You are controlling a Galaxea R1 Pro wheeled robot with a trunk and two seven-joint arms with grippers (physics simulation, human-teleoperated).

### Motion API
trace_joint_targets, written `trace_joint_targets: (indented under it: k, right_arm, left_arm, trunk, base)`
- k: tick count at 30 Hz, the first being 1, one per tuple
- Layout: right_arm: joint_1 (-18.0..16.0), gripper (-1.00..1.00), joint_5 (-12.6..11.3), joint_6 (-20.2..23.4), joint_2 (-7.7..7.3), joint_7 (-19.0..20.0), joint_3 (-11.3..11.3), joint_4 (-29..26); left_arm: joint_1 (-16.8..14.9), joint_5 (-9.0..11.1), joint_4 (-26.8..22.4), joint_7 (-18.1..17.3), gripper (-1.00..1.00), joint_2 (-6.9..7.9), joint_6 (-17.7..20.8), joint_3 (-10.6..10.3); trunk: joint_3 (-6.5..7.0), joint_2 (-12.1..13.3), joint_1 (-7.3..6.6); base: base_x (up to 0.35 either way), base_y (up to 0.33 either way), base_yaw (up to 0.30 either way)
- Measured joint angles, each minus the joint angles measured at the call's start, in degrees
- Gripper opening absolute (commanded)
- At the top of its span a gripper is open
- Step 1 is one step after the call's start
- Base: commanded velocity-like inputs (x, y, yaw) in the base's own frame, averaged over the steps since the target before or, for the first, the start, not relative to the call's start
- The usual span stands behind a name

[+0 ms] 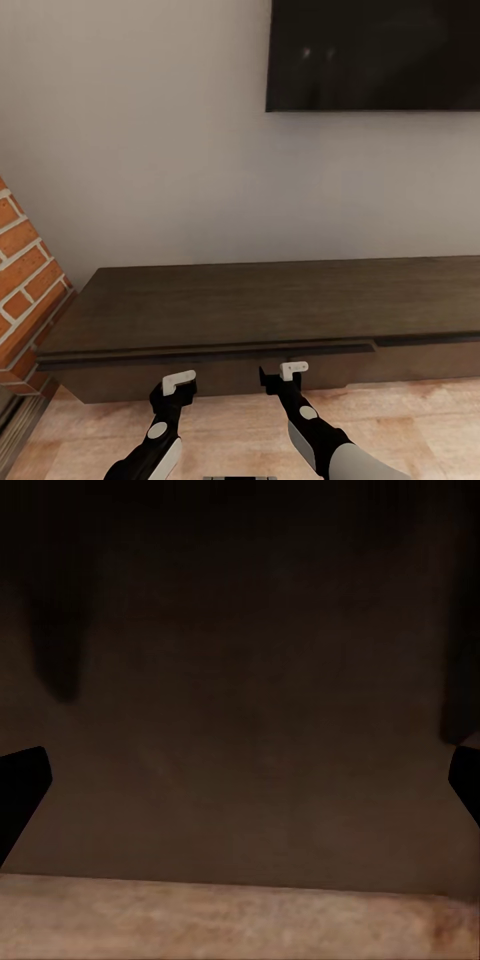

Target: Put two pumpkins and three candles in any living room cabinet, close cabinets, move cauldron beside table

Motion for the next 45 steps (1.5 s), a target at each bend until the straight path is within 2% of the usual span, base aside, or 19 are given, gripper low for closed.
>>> trace_joint_targets:
  k: [15, 35, 37, 41, 43, 45]
  right_arm:
    - [-0.01, 1.0, 0.02, 0.0, 0.01, -0.02, 0.02, 0.0]
    - [-0.01, 1.0, 0.12, 0.42, 0.0, 0.03, 0.11, 0.05]
    - [-0.01, 1.0, 0.12, 1.65, 0.0, 0.01, 0.01, 0.02]
    - [-0.06, 1.0, -0.07, 8.1, 0.06, -0.22, -0.2, -0.29]
    - [-0.09, 1.0, -0.13, 11.91, 0.08, -0.39, -0.28, -1.82]
    - [-0.1, 1.0, -0.08, 17.75, 0.14, -0.5, -0.4, -4.53]
  left_arm:
    - [0.0, 0.0, 0.0, -0.02, 1.0, -0.02, 0.0, 0.0]
    - [0.0, -0.05, -0.06, -0.03, 1.0, -0.06, 0.03, -0.06]
    - [0.0, -0.07, -0.23, -0.03, 1.0, -0.05, 0.28, -0.02]
    - [-0.12, -0.1, -1.42, -0.24, 1.0, 0.03, 1.29, 0.0]
    - [-0.16, -0.09, -3.51, 0.31, 1.0, 0.11, 4.03, -0.03]
    - [-0.19, 0.38, -7.2, 1.93, 1.0, 0.21, 10.02, -0.07]
  trunk:
    - [0.0, 0.0, 0.0]
    - [0.0, 0.0, 0.04]
    - [0.0, 0.0, 0.04]
    - [0.0, 0.0, 0.04]
    - [0.0, 0.0, 0.04]
    - [0.01, 0.0, 0.03]
  base:
    - [0.031, 0.0, 0.0]
    - [-0.305, 0.0, 0.0]
    - [-0.325, 0.0, 0.0]
    - [-0.325, -0.038, 0.0]
    - [-0.324, -0.076, 0.0]
    - [-0.288, -0.039, 0.0]
